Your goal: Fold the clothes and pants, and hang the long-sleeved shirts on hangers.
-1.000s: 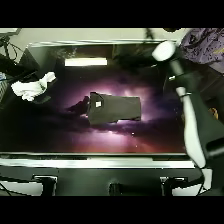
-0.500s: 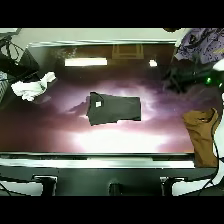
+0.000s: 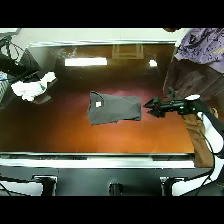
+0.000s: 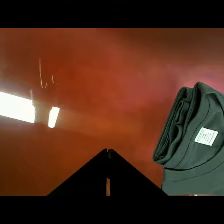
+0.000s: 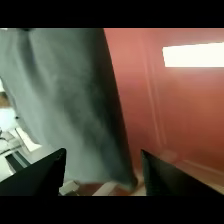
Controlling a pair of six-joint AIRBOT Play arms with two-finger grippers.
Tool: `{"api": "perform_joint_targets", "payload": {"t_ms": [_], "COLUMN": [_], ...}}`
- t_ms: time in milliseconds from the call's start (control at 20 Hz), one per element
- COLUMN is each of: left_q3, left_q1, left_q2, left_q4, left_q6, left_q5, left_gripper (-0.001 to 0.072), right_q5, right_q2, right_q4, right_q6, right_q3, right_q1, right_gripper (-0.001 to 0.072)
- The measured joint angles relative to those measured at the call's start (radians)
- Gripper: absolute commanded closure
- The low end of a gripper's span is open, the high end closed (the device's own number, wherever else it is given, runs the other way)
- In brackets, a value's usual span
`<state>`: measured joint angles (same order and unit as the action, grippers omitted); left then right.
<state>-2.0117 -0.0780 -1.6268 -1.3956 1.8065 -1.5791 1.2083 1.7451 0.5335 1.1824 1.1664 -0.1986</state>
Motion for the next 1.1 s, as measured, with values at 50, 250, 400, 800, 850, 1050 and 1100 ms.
{"api": "perform_joint_targets", "payload": {"t_ms": [50, 250, 400, 800, 850, 1050, 1100], "left_q3": [0.0, 0.0, 0.0, 0.0, 0.0, 0.0, 0.0], "left_q1": [0.0, 0.0, 0.0, 0.0, 0.0, 0.0, 0.0], "left_q2": [0.0, 0.0, 0.0, 0.0, 0.0, 0.0, 0.0], "left_q4": [0.0, 0.0, 0.0, 0.0, 0.0, 0.0, 0.0], "left_q6": [0.0, 0.0, 0.0, 0.0, 0.0, 0.0, 0.0], "left_q5": [0.0, 0.0, 0.0, 0.0, 0.0, 0.0, 0.0], "left_gripper": [0.0687, 0.0688, 0.0688, 0.0688, 0.0688, 0.0688, 0.0688], "right_q5": [-0.017, -0.093, -0.134, -0.151, -0.151, -0.155, -0.155], "right_q2": [0.011, 0.034, 0.038, -0.018, -0.021, -0.029, -0.032], "right_q4": [-0.01, -0.051, -0.068, 0.074, 0.114, 0.256, 0.281], "right_q6": [-0.009, -0.031, -0.038, 0.142, 0.189, 0.346, 0.368], "right_q3": [-0.008, -0.025, -0.022, 0.243, 0.299, 0.501, 0.541], "right_q1": [0.022, 0.101, 0.135, 0.129, 0.114, 0.032, 0.009], "right_gripper": [0.0217, 0.0483, 0.0684, 0.0685, 0.0685, 0.0685, 0.0685]}}
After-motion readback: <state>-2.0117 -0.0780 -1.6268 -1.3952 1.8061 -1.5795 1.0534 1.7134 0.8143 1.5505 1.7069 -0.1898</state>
